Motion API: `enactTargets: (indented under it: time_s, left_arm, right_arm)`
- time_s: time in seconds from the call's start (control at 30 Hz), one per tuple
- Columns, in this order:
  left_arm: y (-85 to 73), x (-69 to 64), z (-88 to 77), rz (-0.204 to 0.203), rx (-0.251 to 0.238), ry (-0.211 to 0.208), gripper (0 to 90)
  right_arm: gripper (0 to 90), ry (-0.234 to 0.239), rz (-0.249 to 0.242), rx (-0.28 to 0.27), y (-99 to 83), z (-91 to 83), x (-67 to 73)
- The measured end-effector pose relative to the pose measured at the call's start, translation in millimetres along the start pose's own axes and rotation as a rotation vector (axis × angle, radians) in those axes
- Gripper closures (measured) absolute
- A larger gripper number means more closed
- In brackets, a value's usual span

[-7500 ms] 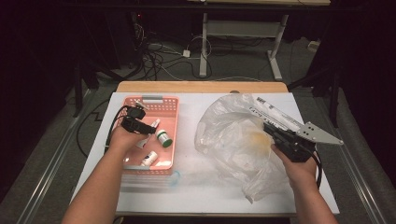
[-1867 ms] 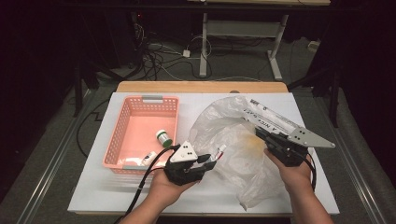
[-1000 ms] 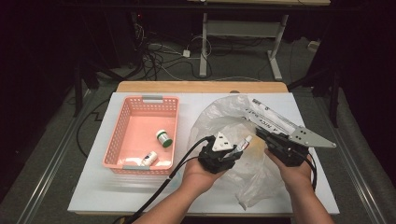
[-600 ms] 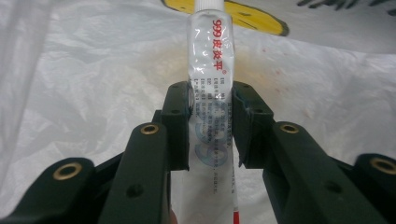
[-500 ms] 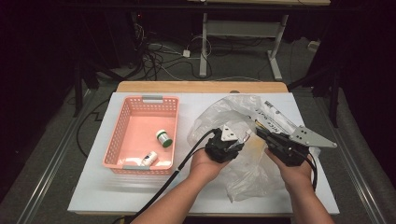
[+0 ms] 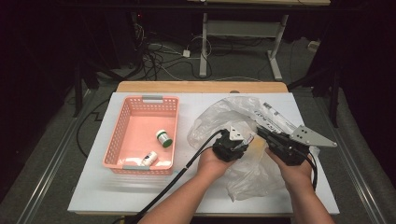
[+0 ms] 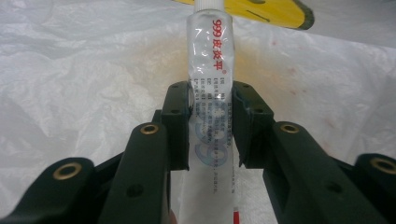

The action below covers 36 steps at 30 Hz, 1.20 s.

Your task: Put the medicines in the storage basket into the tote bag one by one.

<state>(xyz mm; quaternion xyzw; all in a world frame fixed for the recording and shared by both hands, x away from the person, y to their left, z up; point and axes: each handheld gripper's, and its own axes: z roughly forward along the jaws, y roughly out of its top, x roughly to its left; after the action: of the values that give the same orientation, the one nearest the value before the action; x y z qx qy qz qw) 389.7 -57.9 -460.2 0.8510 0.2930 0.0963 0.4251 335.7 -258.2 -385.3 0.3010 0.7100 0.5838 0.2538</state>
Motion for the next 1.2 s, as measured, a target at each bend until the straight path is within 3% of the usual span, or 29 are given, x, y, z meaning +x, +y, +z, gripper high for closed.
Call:
enactTargets:
  time_s: [0.3,0.57,0.83,1.2]
  left_arm:
    - [-2.4,-0.1,13.4,-0.006,0.018,0.027,67.6]
    - [-5.1,-0.4,18.2,-0.013,0.021,0.026,64.6]
    - [-2.7,-3.4,5.1,-0.006,-0.017,0.01,55.8]
    - [-20.5,-6.6,-31.4,-0.027,-0.07,-0.072,43.8]
  right_arm:
    - [90.0,-0.001,0.013,0.003,-1.6,-0.6,-2.7]
    - [90.0,-0.001,0.012,0.005,-2.1,-0.1,-2.6]
    - [90.0,-0.002,0.005,0.005,-2.7,-1.0,-3.9]
    - [90.0,-0.002,0.01,0.008,-2.1,-1.4,-2.2]
